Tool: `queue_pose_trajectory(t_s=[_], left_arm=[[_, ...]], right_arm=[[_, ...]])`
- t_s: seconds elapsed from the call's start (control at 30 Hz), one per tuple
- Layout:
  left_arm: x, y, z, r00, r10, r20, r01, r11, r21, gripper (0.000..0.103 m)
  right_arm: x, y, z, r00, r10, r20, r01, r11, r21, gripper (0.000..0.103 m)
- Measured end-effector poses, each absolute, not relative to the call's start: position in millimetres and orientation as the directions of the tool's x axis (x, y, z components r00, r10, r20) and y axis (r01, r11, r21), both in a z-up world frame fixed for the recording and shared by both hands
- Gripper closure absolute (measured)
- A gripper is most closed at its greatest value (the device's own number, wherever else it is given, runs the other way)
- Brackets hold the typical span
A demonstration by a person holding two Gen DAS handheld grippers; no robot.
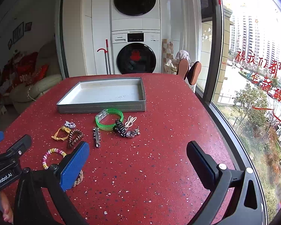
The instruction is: Organize jewelry
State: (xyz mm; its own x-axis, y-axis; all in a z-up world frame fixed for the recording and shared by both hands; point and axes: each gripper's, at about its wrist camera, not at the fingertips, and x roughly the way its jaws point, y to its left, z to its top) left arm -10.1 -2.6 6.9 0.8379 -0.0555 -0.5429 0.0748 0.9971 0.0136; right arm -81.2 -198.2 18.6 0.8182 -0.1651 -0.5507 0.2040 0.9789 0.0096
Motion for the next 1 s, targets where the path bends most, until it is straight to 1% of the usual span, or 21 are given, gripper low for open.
queue_pose_trajectory(t_s=[1.0], left_arm=[[-10.2,-2.1,-1.4,0.823,-0.052,-0.566,0.072,0.997,0.014,0.0]], right_arm=[[-80.3,-200.2,15.2,0.811,-0.155,-0.565,0.201,0.979,0.02,0.0]])
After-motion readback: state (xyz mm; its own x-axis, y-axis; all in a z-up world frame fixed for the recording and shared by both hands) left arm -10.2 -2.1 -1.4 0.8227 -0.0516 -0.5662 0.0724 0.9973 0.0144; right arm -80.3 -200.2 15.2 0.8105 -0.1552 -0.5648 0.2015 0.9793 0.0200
